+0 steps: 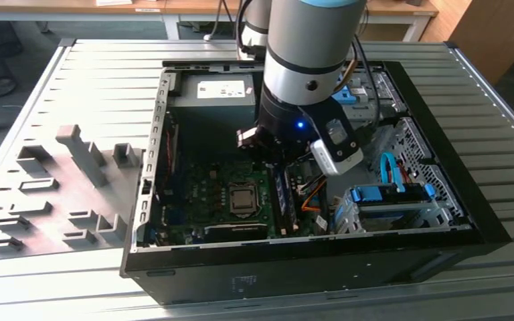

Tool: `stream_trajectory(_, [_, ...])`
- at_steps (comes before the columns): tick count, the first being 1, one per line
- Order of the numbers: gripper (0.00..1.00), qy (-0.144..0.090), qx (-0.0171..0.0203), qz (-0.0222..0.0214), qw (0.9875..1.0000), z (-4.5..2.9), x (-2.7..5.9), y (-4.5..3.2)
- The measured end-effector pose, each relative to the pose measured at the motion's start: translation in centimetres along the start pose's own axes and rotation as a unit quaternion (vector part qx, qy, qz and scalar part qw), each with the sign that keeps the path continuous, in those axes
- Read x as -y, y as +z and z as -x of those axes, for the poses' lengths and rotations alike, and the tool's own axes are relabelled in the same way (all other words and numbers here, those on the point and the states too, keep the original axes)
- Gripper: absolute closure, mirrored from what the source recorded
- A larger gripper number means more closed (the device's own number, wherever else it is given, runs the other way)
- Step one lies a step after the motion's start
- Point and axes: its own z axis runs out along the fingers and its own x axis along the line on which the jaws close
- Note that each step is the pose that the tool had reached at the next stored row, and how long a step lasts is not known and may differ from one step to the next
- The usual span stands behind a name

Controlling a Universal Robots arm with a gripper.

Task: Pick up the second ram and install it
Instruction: 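Insert the second ram into the second slot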

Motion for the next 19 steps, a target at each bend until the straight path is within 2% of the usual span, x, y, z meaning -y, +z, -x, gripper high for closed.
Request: stream_trajectory(19, [0.86,0.000,0.0000,0.0001,1.0000,0.01,0.02,0.89])
